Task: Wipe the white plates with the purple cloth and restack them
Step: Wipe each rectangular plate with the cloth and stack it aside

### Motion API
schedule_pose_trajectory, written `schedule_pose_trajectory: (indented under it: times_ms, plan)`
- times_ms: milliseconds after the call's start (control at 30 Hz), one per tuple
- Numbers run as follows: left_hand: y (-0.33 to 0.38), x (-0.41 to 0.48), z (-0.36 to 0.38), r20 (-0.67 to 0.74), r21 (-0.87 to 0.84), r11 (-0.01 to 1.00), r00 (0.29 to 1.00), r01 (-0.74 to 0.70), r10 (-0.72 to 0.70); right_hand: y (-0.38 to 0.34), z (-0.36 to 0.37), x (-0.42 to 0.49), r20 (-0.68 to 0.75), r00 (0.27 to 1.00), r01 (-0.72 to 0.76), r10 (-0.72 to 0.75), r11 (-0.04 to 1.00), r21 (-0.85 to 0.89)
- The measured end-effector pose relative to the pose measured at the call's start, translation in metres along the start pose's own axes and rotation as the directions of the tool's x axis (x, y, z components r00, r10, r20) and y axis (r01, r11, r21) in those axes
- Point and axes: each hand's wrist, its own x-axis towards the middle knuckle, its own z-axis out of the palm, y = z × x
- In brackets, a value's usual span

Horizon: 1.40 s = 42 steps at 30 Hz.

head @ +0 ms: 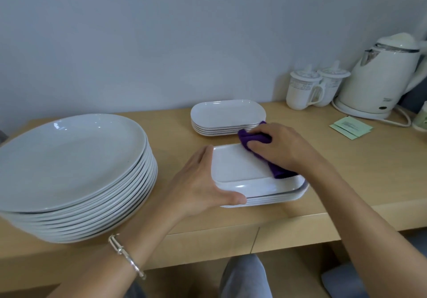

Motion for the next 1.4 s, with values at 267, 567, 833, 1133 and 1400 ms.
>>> schedule_pose_trajectory:
  times_ms: [267, 567, 833, 1133, 1400]
  plan:
    - [0.002, 0.0, 0.001, 0.007, -0.001, 1.0, 1.0, -0.018, 0.018, 0.025, 0.013, -0.037, -0.272, 0.959, -0.037, 0.085, 0.984, 0.175]
    - [-0.002, 0.003, 0.01, -0.022, -0.056, 0.99, 0.992, -0.128, 0.127, -0.051, 0.066, -0.048, -0.292, 0.945, 0.119, -0.147, 0.986, -0.113]
    - [-0.015, -0.009, 0.005, -0.017, -0.177, 0.976, 0.992, -0.127, 0.126, -0.05, 0.063, -0.05, -0.248, 0.961, 0.1, -0.124, 0.989, -0.107]
    - [-0.021, -0.008, 0.008, -0.05, -0.181, 0.978, 0.994, -0.104, 0.096, -0.065, 0.061, -0.026, -0.096, 0.992, 0.07, -0.085, 0.987, -0.146]
    - [-0.015, -0.013, 0.001, -0.03, -0.035, 0.999, 0.999, -0.02, 0.019, 0.005, 0.023, 0.001, -0.182, 0.973, -0.165, 0.14, 0.978, -0.131]
